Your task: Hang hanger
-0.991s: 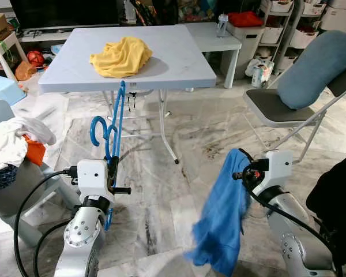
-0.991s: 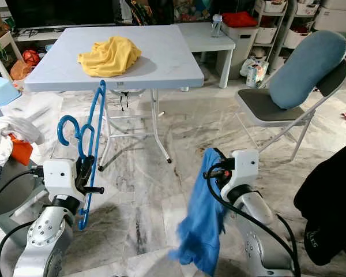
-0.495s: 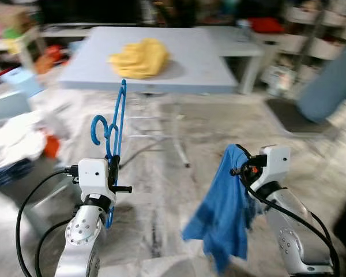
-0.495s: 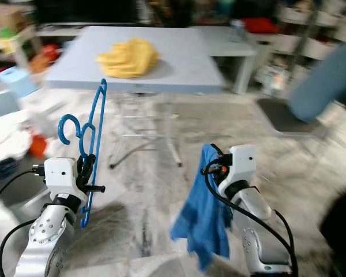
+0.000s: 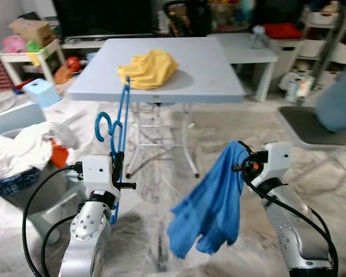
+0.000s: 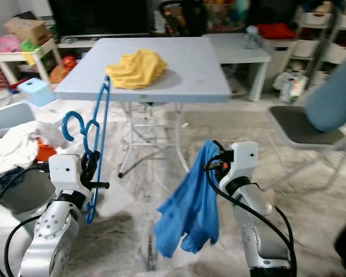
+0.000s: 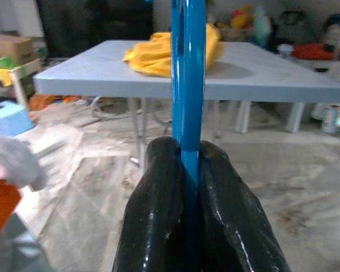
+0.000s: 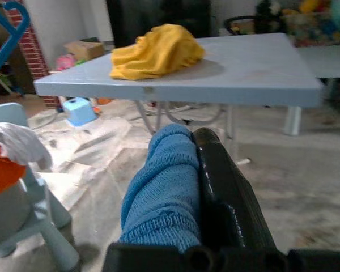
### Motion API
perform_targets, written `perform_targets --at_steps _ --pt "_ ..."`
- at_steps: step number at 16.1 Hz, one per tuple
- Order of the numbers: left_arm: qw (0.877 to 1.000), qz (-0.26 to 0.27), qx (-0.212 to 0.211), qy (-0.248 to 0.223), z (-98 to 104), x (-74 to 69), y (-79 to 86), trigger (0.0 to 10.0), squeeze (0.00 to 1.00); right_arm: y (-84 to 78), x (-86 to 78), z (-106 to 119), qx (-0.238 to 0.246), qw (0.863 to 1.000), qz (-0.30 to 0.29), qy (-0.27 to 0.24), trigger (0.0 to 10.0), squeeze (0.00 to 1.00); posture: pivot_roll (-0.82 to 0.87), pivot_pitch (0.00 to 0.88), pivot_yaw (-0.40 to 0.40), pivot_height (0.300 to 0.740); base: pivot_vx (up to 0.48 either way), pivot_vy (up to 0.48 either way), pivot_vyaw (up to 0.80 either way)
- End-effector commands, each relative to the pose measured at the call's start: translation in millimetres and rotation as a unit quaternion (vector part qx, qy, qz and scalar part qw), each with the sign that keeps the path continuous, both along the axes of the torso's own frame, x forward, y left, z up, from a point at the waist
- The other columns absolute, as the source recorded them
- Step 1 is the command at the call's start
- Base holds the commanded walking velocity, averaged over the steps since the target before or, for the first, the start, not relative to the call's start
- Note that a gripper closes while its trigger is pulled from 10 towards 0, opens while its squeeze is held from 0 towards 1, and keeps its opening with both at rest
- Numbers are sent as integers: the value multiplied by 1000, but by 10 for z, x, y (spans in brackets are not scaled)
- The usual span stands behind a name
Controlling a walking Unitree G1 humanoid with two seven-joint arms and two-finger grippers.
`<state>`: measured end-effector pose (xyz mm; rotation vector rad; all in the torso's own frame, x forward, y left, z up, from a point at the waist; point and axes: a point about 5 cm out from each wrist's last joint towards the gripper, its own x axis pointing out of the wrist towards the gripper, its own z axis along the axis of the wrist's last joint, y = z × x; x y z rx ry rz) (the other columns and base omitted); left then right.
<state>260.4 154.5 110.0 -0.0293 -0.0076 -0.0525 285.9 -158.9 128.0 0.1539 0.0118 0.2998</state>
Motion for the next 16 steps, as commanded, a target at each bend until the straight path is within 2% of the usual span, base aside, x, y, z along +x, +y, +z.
perform_targets --at_steps 1,5,16 --pt "1000 16 4 -3 26 14 81 10000 0 99 41 88 1 1000 13 -19 10000 0 -44 0 -9 740 364 0 0" --pt "1000 20 -1 -7 43 44 67 10000 0 145 81 117 -1 999 24 -27 10000 0 -45 0 -15 740 426 0 0" --pt "1000 22 -8 -6 36 53 76 10000 0 183 62 40 -9 999 34 -19 10000 0 -39 0 -22 740 450 0 0"
